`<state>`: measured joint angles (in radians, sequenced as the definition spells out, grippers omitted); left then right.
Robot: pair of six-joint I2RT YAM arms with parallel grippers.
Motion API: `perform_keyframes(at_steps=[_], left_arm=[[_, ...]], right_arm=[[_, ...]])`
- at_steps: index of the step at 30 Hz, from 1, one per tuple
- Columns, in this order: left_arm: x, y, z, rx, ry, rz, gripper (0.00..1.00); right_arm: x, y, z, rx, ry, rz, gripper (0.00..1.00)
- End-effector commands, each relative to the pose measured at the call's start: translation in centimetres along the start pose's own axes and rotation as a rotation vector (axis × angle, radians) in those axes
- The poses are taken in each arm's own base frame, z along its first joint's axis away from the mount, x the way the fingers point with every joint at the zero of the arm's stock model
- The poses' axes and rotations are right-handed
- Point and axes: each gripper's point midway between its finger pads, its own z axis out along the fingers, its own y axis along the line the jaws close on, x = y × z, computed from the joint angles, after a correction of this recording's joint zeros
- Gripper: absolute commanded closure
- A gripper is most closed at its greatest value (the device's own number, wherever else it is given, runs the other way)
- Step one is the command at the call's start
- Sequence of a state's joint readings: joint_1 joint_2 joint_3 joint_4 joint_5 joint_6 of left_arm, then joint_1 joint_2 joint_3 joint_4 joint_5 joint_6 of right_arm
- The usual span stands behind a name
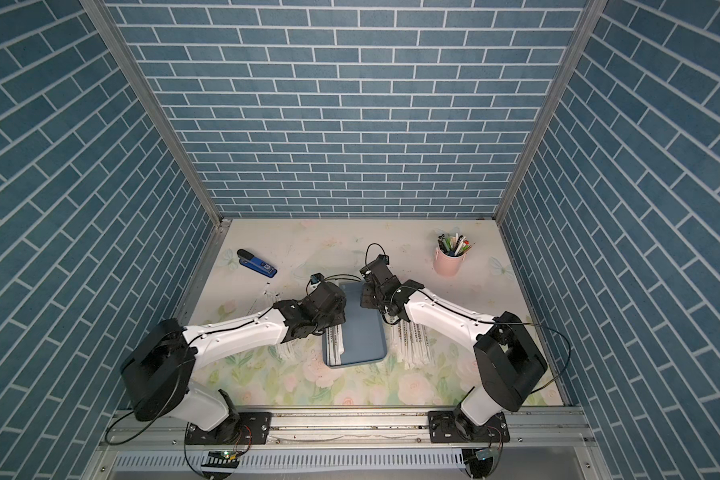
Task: Put the straws into the storage box
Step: Place the straw in the storage box.
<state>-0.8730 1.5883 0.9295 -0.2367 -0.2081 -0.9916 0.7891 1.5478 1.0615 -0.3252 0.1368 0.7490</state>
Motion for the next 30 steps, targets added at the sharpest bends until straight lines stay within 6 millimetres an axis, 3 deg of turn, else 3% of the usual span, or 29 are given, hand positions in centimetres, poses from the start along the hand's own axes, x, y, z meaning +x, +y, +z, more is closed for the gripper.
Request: perform_keyframes(at_steps=[1,10,30], left_arm=[[0.6,-0.9,1.5,-0.001,0.000,-0.011,1.00],[2.6,1.2,3.9,-0.085,0.046,0.046,1.00],[2.7,2.1,3.9,-0.126,0.049,0.079,1.00]], right_arm=[[0.2,-1.2,-0.5,0.033,-0.003,-0.040,0.68],[0.6,-1.3,-0.3,0.030,0.008,-0.038,0.68],[0.6,-0.6,0.3,0.005,0.021,-0.038,0.69]])
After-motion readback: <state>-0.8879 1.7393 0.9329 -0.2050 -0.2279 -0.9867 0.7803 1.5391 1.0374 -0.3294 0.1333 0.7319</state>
